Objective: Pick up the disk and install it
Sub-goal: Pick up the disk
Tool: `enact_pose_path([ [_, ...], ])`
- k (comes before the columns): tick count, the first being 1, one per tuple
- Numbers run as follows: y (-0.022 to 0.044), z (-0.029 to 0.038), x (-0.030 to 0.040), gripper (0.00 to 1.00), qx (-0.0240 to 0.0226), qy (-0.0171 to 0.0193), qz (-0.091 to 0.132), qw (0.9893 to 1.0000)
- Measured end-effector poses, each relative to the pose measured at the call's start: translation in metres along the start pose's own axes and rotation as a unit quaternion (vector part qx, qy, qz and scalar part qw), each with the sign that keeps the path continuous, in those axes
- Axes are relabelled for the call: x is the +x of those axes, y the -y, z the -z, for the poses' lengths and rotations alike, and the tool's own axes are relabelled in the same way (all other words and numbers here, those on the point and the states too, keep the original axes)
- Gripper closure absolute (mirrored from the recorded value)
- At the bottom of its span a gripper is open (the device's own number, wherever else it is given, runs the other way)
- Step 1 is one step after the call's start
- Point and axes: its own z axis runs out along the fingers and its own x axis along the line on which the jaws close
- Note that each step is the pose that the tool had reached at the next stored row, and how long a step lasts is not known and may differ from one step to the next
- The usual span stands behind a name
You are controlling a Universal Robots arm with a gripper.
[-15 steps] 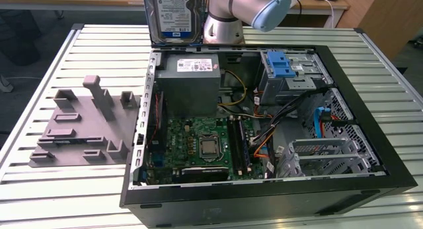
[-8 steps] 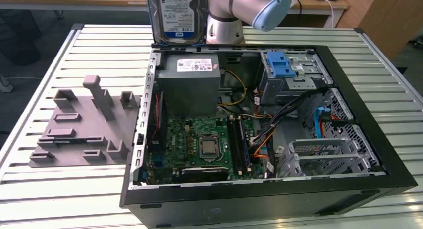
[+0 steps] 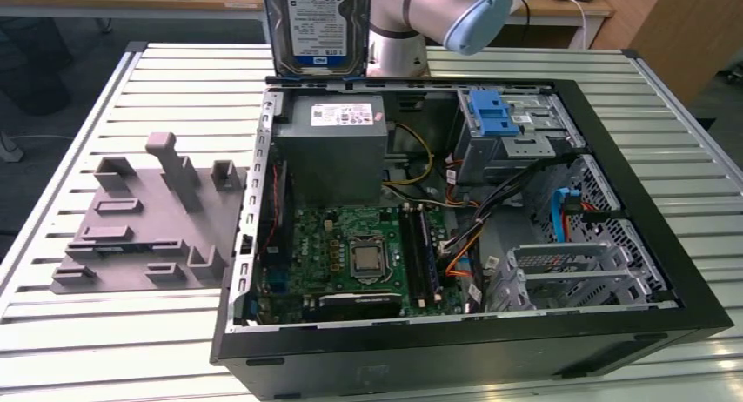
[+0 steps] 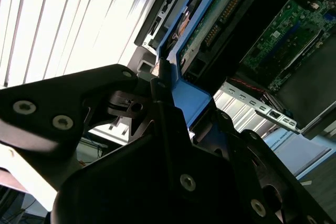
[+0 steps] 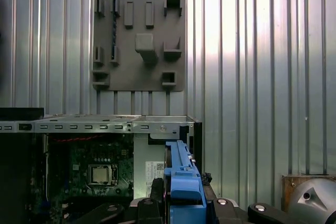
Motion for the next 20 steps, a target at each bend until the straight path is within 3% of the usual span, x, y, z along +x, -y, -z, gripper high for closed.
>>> enact_pose_path([
  [20, 0.0141, 0.0001, -0.0002, 0.64, 0.0, 0.0, 0.0, 1.0],
])
